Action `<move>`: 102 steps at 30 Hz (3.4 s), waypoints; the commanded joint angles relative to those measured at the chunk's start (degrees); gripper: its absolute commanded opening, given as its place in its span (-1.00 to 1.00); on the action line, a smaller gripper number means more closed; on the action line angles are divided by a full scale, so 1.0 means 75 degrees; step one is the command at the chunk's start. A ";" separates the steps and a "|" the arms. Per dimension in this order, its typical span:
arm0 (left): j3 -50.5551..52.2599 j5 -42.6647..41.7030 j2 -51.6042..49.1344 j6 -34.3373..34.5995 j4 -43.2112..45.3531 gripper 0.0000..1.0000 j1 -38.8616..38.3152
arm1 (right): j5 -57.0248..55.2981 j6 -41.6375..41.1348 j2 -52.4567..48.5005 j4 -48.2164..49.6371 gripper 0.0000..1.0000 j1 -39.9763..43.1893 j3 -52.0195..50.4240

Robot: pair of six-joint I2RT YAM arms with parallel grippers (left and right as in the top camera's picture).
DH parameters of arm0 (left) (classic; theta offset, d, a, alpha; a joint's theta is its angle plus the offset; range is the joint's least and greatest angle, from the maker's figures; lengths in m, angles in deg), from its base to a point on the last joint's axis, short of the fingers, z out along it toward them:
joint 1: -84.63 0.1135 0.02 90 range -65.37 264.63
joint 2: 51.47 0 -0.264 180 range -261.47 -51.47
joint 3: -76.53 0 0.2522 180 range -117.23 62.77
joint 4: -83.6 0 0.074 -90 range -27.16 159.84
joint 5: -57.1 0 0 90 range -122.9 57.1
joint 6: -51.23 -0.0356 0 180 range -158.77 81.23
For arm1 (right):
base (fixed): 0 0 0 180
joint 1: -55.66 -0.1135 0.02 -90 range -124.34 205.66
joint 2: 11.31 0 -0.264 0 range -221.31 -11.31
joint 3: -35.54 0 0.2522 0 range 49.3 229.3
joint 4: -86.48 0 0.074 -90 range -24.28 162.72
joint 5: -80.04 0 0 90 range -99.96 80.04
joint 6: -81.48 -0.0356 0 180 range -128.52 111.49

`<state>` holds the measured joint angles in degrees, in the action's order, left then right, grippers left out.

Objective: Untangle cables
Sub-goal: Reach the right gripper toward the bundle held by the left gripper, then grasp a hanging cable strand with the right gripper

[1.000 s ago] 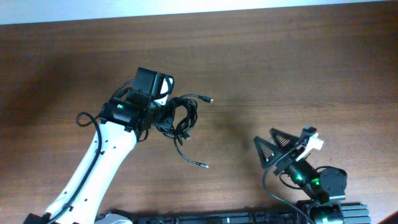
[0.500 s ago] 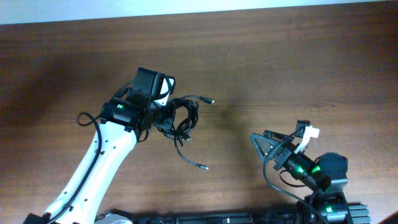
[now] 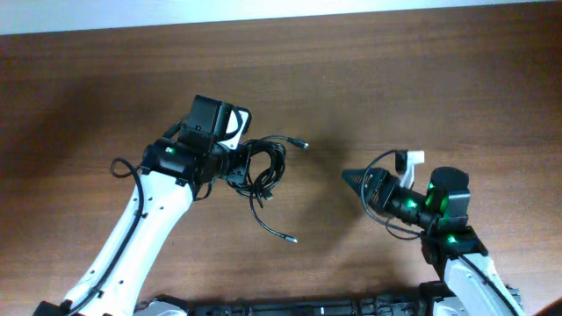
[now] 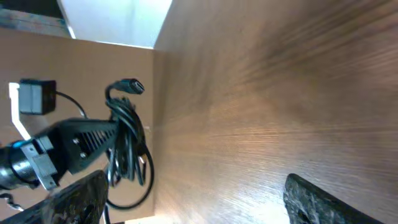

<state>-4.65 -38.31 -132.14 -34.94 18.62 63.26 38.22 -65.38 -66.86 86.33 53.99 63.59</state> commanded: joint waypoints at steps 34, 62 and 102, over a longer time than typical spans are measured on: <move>-0.0009 -0.2171 0.0128 -0.1626 -0.0035 -1.00 0.0020 | 0.0020 0.0982 -0.1763 0.5359 -0.92 -0.1874 0.0291; -0.0009 -0.3561 0.0128 -0.0822 0.0565 -1.00 -0.0003 | -0.2999 0.0921 -0.2757 0.1845 -0.77 -0.4237 0.1754; -0.0009 -0.3456 0.0128 -0.0635 0.1078 -1.00 0.1035 | -0.2127 0.4197 -0.2326 0.0965 -0.92 -0.4712 0.1754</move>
<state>-4.59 -61.87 -132.14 -34.11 26.40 71.04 15.34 -32.96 -84.26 91.79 18.86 76.31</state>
